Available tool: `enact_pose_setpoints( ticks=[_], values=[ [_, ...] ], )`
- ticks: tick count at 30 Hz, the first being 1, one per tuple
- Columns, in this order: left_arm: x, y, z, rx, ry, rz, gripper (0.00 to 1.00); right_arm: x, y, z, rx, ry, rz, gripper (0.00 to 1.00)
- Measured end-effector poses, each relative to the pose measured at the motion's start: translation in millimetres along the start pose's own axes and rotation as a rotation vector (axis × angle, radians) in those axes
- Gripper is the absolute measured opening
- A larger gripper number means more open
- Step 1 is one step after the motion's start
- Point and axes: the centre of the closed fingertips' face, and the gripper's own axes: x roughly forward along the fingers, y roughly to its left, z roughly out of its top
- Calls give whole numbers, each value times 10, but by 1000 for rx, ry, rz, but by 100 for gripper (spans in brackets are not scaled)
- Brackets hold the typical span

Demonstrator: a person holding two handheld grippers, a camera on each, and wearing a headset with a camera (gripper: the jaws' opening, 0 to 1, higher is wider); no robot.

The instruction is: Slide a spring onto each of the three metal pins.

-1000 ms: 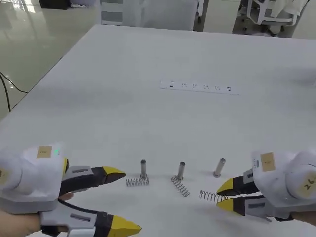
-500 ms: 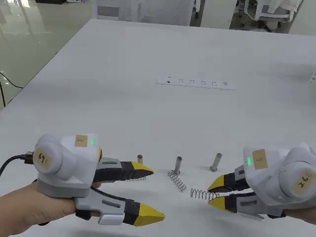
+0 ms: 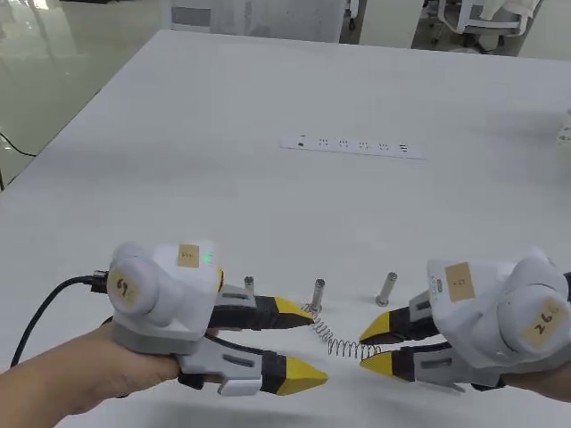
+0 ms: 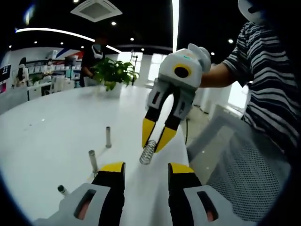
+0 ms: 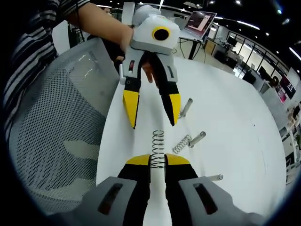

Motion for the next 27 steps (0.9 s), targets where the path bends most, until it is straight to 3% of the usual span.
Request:
enact_pose_setpoints(
  ticks=[10, 27],
  values=[
    [147, -58, 50, 11, -19, -23, 20, -5, 8, 51, -15, -4, 8, 8],
    [191, -117, 66, 32, -18, -25, 9, -16, 54, 92, -9, -22, 23, 8]
  ],
)
